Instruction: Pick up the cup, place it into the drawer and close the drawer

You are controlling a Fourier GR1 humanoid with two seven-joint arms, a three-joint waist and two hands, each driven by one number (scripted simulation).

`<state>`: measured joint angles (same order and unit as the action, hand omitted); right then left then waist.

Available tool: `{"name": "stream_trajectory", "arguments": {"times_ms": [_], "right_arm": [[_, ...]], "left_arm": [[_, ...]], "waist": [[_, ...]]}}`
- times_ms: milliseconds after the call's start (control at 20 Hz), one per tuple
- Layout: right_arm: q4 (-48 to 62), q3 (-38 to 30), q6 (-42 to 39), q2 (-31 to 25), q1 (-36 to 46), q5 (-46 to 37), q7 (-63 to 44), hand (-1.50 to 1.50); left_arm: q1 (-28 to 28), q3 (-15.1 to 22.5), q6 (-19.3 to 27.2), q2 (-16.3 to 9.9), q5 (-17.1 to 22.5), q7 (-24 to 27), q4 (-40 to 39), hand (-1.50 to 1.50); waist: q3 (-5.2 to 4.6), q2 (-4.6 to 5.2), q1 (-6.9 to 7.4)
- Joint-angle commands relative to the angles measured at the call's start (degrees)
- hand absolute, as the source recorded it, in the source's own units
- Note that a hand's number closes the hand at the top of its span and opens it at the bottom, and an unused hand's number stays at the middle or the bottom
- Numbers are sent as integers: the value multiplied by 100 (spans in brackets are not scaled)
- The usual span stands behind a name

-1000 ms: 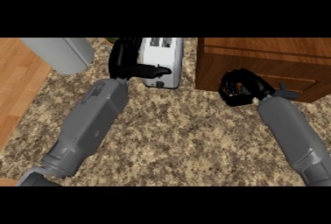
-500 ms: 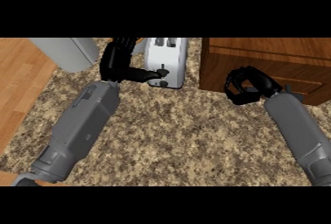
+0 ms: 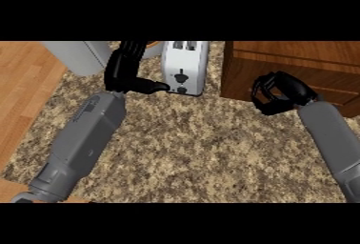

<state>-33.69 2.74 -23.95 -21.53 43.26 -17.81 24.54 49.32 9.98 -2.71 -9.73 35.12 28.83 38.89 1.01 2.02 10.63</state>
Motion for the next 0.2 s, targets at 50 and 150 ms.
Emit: {"name": "stream_trajectory", "arguments": {"times_ms": [50, 150], "right_arm": [[164, -551, 603, -749, 948, 22, -443, 150], [108, -508, 632, -648, 908, 19, -443, 150]], "left_arm": [[-109, 1, -148, -50, 49, -41, 100, -150], [-114, -3, -201, -59, 61, -41, 103, -150]], "waist": [[-84, 62, 226], [-83, 116, 253]]}}
